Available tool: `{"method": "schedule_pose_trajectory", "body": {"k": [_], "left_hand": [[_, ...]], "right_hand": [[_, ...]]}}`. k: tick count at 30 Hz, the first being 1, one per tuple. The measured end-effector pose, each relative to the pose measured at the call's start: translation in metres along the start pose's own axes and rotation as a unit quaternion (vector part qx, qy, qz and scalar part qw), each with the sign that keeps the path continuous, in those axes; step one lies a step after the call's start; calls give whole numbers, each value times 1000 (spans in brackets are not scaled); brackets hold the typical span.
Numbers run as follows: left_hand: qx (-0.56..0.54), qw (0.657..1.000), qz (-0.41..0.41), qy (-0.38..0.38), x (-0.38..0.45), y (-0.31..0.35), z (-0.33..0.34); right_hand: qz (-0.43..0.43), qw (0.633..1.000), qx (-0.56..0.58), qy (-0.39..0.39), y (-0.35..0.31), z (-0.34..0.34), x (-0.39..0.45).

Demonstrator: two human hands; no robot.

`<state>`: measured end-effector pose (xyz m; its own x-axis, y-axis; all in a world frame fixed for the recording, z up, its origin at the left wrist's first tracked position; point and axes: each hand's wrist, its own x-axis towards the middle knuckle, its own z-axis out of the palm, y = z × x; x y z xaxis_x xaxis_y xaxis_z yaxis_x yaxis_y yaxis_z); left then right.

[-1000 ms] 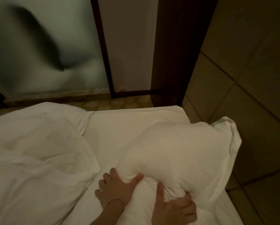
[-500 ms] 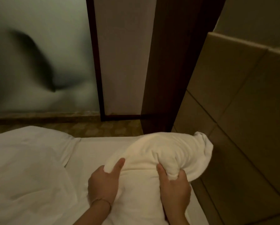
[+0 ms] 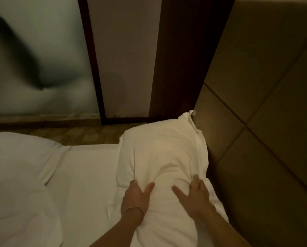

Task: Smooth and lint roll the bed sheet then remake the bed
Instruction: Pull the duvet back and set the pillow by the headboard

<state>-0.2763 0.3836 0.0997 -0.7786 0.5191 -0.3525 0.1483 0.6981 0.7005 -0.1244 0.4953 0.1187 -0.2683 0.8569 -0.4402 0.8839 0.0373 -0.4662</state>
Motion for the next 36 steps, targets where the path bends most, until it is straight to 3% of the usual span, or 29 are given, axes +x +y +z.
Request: {"method": "schedule_pose_trajectory", "body": {"k": [3,7,12,15,18,21,24,27,29,33,36], "left_hand": [[-6,1000,-30,4,7,-17,35],[-9,998,-37,47,17,-29,66],[1,998,-24,52,27,-39,84],[44,999,1,28,21,-44,83],[116,993,34,-13,6,-49,74],[182,979,73,-54,-23,-57,50],[222,967,112,-58,-66,-77,27],[253,956,136,-55,-118,-110,16],[233,961,133,-64,-154,-133,13],[236,968,60,-61,-226,-171,0],[162,976,-143,-41,-288,-200,-18]], "right_hand": [[64,997,-21,-25,42,30,11],[34,997,-38,55,67,51,29],[0,995,-36,90,83,69,41],[-9,996,-23,82,86,69,33],[-13,999,-32,21,85,58,17],[-41,998,-47,-8,95,44,-16],[-96,987,-130,5,117,46,-71],[-64,994,-47,80,145,69,-145],[-11,997,-49,55,160,87,-198],[92,995,-19,36,185,91,-269],[177,983,-53,12,205,81,-301]]}}
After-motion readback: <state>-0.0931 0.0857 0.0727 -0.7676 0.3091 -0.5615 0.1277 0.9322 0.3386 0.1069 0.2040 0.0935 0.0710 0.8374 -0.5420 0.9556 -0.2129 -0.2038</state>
